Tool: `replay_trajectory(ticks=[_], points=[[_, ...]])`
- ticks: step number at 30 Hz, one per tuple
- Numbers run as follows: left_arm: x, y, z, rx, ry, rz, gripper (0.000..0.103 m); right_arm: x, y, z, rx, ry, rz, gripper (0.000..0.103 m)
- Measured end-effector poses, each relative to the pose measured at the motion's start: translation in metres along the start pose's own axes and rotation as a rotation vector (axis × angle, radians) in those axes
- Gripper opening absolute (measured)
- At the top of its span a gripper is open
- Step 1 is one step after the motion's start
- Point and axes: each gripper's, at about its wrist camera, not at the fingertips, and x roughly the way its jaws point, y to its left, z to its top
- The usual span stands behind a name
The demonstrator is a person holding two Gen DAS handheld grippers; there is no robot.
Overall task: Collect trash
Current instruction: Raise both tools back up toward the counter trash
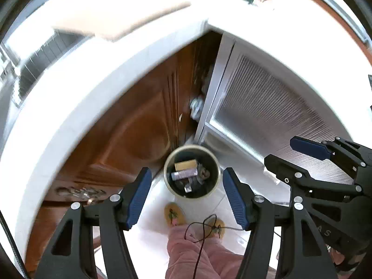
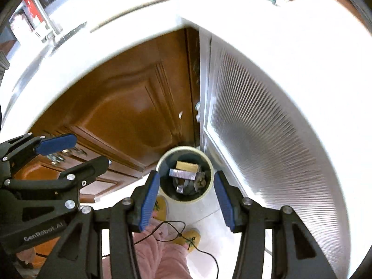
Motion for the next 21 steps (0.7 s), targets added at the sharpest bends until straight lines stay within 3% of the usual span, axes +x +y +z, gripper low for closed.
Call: replay_trajectory(ticks=[9,21], points=[[-0.085,-0.026,0.025,0.049,-0.130,0.036,0.062,-0.085,-0.007,0.018,0.008,-0.126,0.014,0.049],[-0.174,-0.063,0.067,0.108,-0.313,0.086,0.067,-0.155,-0.039,0.033,0.008,-0.279,0.006,0.049]])
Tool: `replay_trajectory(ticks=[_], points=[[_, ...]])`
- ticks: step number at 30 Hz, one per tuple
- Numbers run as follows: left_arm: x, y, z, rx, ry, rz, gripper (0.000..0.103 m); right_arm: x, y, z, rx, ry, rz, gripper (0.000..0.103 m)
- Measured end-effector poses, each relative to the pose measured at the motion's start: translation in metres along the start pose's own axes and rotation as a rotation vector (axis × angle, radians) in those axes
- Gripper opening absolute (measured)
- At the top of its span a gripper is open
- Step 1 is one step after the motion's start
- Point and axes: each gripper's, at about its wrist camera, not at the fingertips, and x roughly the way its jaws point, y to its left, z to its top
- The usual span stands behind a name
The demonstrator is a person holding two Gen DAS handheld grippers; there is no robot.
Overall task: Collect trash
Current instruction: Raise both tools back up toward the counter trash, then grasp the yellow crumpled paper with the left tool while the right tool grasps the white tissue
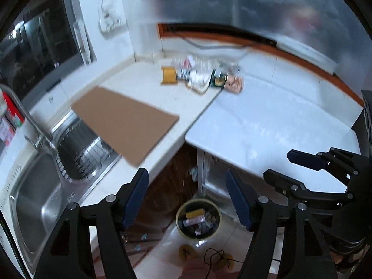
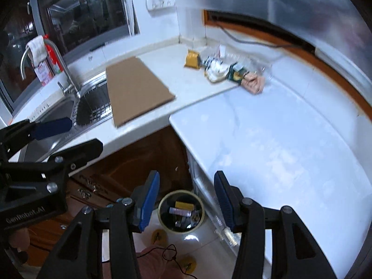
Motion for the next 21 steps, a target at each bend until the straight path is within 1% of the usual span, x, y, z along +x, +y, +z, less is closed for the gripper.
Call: replay_trajectory(ticks=[5,8,11,15,21], points=[[-0.015,-0.008,0.025,0.022,-0.054,0.012,0.070,-0.015,-0.012,0.019,0.011,-0.064,-0.008,0.050],[-0.017,-0.008,0.034,0.029,-0.067,0.017,0.071,-0.020,-0.021,0.031,0.023,-0.090,-0.011,0.053],[-0.015,-0.002,0.045,0.033,-0.071,0.014,0.071,-0.019,-0.029,0.043,0.035,-0.104,-0.031,0.054],[-0.001,0.012,0.067,0.037,-0.069,0.015,0.073,-0.011,-0.043,0.063,0.069,-0.099,-0.037,0.054],[0.037,0.047,0.110,0.047,-0.017,-0.044,0.074,0.011,-0.061,0.107,0.121,-0.074,-0.071,0.054]])
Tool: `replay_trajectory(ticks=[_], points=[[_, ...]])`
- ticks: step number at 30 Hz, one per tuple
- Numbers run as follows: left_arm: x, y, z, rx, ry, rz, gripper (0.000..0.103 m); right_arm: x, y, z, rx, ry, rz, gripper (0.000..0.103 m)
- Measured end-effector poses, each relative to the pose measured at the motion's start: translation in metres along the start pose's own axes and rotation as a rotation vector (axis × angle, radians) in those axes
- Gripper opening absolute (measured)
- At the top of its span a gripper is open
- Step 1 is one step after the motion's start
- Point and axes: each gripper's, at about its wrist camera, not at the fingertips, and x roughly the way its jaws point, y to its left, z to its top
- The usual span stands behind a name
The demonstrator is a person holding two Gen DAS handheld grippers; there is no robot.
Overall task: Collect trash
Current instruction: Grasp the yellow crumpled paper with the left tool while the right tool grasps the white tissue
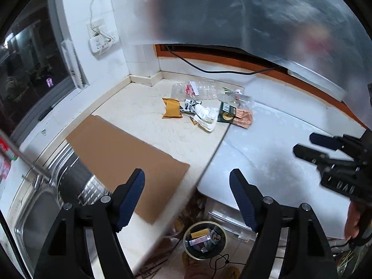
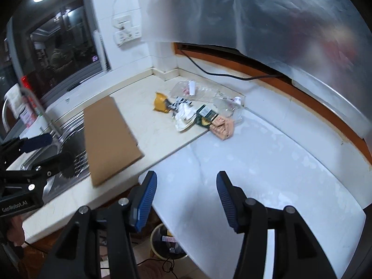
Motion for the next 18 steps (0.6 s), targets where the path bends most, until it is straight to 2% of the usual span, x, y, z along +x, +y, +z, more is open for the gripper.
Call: replay_trajectory(ticks=[5,10,14,18], points=[[0.048,0.041,0.048,0.031,0.048,-0.044,0.074,0.029,-0.001,0.050,0.017,0.015,-0.016,0.054],[0.109,0.073,0.091,0.051,0.078,-0.083,0.074,0.083,0.001,0.092,0.067,0.053,-0.025,0.054],[0.170,0.086,0.120,0.098,0.116,-0.135,0.074,0.141,-0.005,0.109,0.160,0.120,-0.015,0.054],[0.226,0.089,0.137,0.130,0.156,-0.187,0.074,0.198,-0.017,0.108,0.304,0.198,0.019,0.054]])
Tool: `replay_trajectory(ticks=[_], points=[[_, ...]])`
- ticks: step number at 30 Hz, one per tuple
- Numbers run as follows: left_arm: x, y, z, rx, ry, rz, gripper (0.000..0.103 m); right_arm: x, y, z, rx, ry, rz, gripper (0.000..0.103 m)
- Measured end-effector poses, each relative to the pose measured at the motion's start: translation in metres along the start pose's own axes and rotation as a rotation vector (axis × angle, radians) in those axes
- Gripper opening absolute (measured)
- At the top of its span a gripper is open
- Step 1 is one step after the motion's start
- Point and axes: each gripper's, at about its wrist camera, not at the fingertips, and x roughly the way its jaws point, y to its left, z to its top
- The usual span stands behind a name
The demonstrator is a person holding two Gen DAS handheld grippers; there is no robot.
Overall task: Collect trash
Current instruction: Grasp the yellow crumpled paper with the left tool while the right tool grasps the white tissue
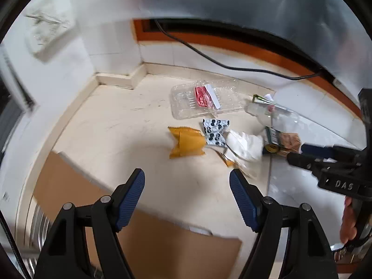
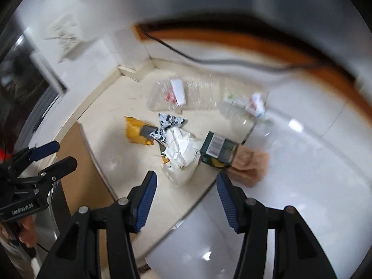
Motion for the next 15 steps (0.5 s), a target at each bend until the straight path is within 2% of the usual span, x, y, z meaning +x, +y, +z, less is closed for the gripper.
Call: replay_trajectory(ticks=[6,13,15], points=[[0.060,0.004,0.020,0.049,0.054,-0.064,0.074,0.058,-0.012,0.009,0.158,0.062,0.051,0.054],[0.106,0.005,0.033,0.036,0.099,-0.130,0.074,0.096,-0.017,0.012,0.228,0.107,0.064,0.054],[0.118,0.006,0.038,0.023,0.109,-0.145,0.074,0.097,-0.014,0.014,0.216,0.089,0.063,0.052]])
